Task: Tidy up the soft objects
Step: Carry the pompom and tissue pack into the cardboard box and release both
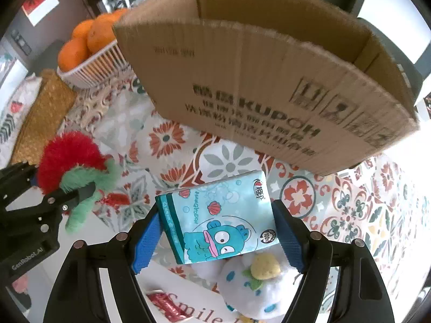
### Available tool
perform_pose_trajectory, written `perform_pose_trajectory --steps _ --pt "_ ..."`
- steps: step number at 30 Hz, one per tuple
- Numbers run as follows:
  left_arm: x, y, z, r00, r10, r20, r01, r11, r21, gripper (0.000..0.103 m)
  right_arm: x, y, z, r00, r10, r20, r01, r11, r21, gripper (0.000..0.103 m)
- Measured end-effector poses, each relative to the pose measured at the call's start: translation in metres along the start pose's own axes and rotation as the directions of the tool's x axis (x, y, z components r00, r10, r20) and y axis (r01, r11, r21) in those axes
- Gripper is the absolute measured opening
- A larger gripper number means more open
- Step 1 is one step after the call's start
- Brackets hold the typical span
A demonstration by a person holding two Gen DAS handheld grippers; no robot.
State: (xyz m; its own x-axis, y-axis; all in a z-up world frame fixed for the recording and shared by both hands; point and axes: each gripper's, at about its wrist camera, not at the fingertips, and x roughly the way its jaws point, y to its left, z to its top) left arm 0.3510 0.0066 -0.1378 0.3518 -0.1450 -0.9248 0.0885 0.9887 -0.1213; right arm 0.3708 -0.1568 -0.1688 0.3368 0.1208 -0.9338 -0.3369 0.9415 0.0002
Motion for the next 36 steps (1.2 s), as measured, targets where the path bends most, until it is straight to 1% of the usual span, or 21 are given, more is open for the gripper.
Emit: perform_pose_trajectory --steps 8,16,24,32,36 --pt "-0.028 -0.010 0.009 0.996 -0.016 0.084 0.014 1.000 0.028 0.040 -0.035 0.002 0.002 0.995 -0.020 0.099 0.015 0.999 0.049 0.079" --pt "-0.055 -0.018 0.020 0.987 -0.035 0.159 0.026 0.998 0.058 0.040 -0.065 0.002 0.003 0.983 -0.013 0.182 -0.004 0.995 0.096 0.079" --pt "-0.074 -0.026 0.036 0.975 -0.056 0.216 0.039 0.996 0.081 0.040 -0.095 -0.006 0.008 0.961 -0.037 0.273 -0.004 0.989 0.148 0.079" --pt "-0.096 -0.039 0.053 0.957 -0.075 0.281 0.044 0.992 0.118 0.040 -0.120 -0.016 0.013 0.941 -0.046 0.337 -0.017 0.983 0.182 0.079" --pt "-0.103 -0.044 0.060 0.950 -0.088 0.300 0.051 0.990 0.131 0.040 -0.132 -0.019 0.015 0.928 -0.050 0.369 -0.025 0.980 0.196 0.079"
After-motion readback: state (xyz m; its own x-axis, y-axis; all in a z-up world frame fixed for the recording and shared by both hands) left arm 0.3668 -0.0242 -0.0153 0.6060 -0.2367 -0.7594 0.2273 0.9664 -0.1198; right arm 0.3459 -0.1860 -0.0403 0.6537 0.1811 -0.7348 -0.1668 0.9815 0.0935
